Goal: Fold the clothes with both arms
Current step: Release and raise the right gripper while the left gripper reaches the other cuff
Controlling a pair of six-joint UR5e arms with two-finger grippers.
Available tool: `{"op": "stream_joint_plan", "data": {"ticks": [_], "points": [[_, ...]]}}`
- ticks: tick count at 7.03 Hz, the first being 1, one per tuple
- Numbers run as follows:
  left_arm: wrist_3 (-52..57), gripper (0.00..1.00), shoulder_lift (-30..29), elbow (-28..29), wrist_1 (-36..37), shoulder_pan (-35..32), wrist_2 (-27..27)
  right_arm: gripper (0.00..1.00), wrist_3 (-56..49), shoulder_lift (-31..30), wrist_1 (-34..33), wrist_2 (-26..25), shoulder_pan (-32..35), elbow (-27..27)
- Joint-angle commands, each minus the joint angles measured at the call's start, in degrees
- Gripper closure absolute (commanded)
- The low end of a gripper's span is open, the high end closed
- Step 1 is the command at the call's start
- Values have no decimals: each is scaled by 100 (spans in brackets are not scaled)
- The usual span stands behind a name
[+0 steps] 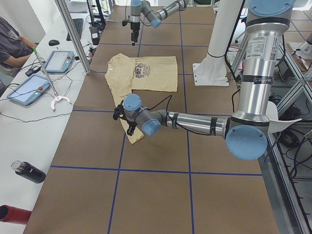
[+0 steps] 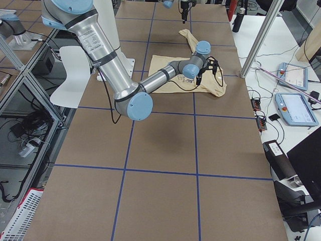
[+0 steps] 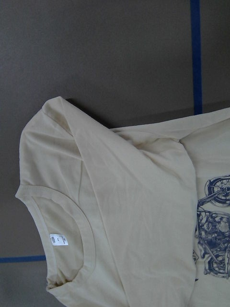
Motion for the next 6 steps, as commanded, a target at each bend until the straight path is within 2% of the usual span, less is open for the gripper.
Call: {"op": "stream_joint_plan", "data": {"ticks": [1,4,6], "points": [[0,40,-16,723,-775,10,-27,1,-50,-75,4,-16,24,23],[-17,47,-305,1180,-785,10,-18,1,-50,-84,13,-77,-3,15],[-8,47,-429,1339,-777,10,8,1,-50,-84,22,-86,-20,15]]}}
